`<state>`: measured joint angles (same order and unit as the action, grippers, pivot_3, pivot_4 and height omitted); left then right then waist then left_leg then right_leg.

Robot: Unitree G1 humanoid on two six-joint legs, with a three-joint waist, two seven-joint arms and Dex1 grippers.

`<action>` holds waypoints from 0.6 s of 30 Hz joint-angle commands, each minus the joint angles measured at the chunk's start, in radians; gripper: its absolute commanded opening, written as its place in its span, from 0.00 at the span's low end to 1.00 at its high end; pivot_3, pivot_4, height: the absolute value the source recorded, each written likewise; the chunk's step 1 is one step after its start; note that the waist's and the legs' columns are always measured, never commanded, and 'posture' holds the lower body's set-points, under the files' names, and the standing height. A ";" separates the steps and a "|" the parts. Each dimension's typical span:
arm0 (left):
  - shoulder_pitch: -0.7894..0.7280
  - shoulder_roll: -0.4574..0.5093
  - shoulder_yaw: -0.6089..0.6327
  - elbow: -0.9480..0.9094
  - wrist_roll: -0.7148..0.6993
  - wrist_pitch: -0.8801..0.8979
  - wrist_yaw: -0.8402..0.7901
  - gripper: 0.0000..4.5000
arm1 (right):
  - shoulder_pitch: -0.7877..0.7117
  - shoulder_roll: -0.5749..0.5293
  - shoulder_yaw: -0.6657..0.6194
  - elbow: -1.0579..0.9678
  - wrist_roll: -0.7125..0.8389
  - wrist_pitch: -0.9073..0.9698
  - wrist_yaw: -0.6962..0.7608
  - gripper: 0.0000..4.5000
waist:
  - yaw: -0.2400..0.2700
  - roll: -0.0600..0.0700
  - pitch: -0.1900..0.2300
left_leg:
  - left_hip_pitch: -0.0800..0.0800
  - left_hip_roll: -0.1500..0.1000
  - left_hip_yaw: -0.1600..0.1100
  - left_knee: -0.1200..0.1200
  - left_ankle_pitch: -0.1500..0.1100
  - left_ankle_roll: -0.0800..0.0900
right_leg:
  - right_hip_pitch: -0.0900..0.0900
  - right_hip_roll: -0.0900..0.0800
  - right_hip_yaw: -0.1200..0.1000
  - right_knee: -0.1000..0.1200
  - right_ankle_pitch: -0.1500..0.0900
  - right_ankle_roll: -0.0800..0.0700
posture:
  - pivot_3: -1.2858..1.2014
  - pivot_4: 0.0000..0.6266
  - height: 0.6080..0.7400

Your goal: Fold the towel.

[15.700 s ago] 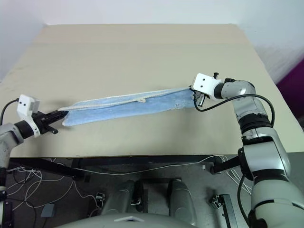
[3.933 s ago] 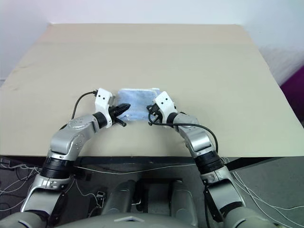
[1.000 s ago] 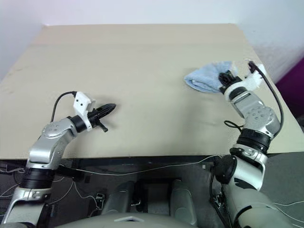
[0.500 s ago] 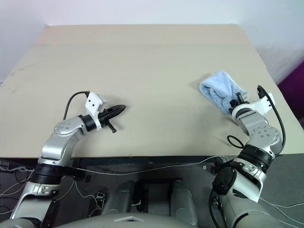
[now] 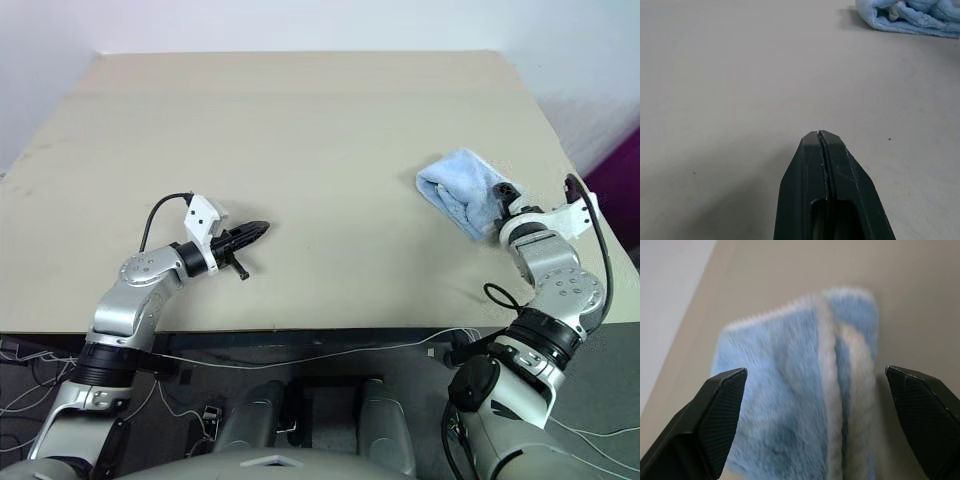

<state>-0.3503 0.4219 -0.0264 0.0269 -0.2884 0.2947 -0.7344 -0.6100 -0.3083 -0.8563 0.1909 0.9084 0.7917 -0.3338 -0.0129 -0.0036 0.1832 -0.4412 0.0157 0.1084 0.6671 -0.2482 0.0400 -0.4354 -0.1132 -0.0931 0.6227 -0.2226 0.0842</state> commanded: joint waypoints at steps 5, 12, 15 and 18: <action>-0.044 -0.017 0.036 0.063 0.033 -0.055 0.071 0.00 | 0.027 -0.077 0.190 -0.172 -0.089 -0.079 0.139 0.99 | -0.001 0.001 0.000 | 0.000 0.000 0.000 0.000 0.000 0.000 | 0.000 0.000 0.000 0.000 0.000 0.000 | 0.52 0.24 1.00; -0.073 -0.097 0.052 0.115 0.072 -0.050 0.230 0.00 | 0.201 -0.207 0.729 -0.317 -0.495 -0.329 0.482 0.99 | -0.001 0.000 -0.001 | 0.000 0.000 0.000 0.000 -0.001 0.001 | 0.000 0.000 0.000 0.000 -0.001 0.001 | 0.52 0.24 1.00; -0.059 -0.104 0.055 0.107 0.077 -0.026 0.258 0.00 | 0.221 -0.175 0.807 -0.316 -0.523 -0.377 0.571 0.99 | 0.002 0.000 -0.001 | 0.000 0.000 0.000 0.001 0.002 -0.003 | 0.000 0.000 0.000 0.001 -0.001 0.001 | 0.52 0.24 1.00; -0.040 -0.109 0.069 0.081 0.052 -0.010 0.260 0.00 | 0.232 -0.154 0.873 -0.307 -0.560 -0.416 0.647 0.99 | 0.003 0.000 -0.001 | 0.000 0.000 0.000 0.001 0.001 -0.002 | 0.000 0.000 0.000 0.001 -0.001 0.001 | 0.52 0.24 1.00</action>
<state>-0.3902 0.3134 0.0207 0.1572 -0.2238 0.2847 -0.4772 -0.3775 -0.4679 0.0036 -0.0783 0.3667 0.4162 0.2768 -0.0099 -0.0036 0.1827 -0.4409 0.0155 0.1078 0.6684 -0.2468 0.0376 -0.4349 -0.1132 -0.0931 0.6234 -0.2232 0.0853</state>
